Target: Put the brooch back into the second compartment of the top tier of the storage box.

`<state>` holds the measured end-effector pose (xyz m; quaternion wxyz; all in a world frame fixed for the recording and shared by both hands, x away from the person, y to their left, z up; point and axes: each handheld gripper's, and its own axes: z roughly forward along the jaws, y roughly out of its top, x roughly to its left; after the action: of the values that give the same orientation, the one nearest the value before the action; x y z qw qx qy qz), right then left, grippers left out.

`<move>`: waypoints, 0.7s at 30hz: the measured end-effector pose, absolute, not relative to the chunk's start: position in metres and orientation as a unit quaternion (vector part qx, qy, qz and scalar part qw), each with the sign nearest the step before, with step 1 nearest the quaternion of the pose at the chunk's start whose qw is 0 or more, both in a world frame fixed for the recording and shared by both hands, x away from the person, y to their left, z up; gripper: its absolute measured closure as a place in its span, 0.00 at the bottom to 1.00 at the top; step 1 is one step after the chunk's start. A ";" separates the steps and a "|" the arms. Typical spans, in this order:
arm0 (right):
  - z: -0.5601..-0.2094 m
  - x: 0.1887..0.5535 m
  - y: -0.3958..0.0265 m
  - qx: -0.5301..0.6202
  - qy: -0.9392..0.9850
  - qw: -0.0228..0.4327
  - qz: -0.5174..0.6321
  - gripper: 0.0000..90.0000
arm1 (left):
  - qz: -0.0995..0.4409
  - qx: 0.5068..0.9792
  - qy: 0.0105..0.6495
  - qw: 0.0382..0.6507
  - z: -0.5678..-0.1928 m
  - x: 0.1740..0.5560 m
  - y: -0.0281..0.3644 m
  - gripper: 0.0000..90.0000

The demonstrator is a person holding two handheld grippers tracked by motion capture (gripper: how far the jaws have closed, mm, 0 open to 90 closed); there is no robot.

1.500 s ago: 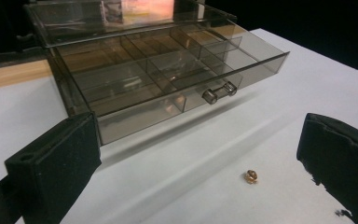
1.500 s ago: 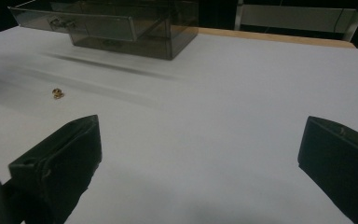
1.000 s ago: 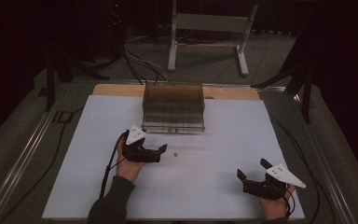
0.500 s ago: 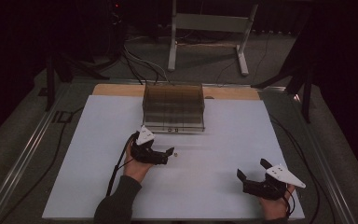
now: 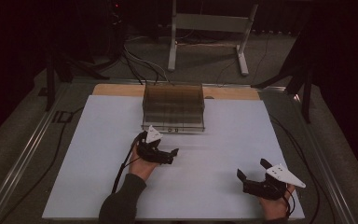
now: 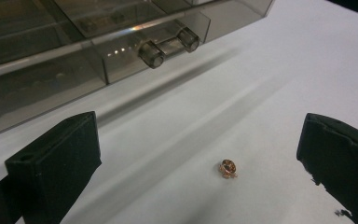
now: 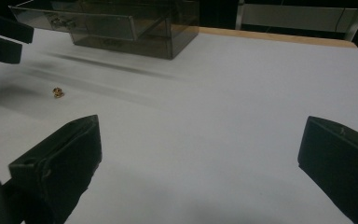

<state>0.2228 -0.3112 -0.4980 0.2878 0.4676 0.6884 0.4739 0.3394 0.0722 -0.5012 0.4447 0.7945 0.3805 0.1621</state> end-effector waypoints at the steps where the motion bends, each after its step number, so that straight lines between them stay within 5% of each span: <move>1: -0.498 0.223 -0.311 0.468 0.688 0.288 0.474 0.00 | 0.161 0.796 0.379 0.443 -0.502 0.340 0.071 0.00; 10: -0.498 0.223 -0.311 0.467 0.689 0.287 0.474 0.00 | 0.157 0.811 0.373 0.422 -0.505 0.344 0.058 0.01; 21: -0.498 0.223 -0.312 0.466 0.689 0.288 0.474 0.00 | 0.137 0.833 0.375 0.383 -0.509 0.349 0.045 0.17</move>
<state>0.2230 -0.3115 -0.4980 0.2875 0.4663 0.6891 0.4743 0.3490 0.0450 -0.5093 0.3831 0.8327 0.3753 0.1373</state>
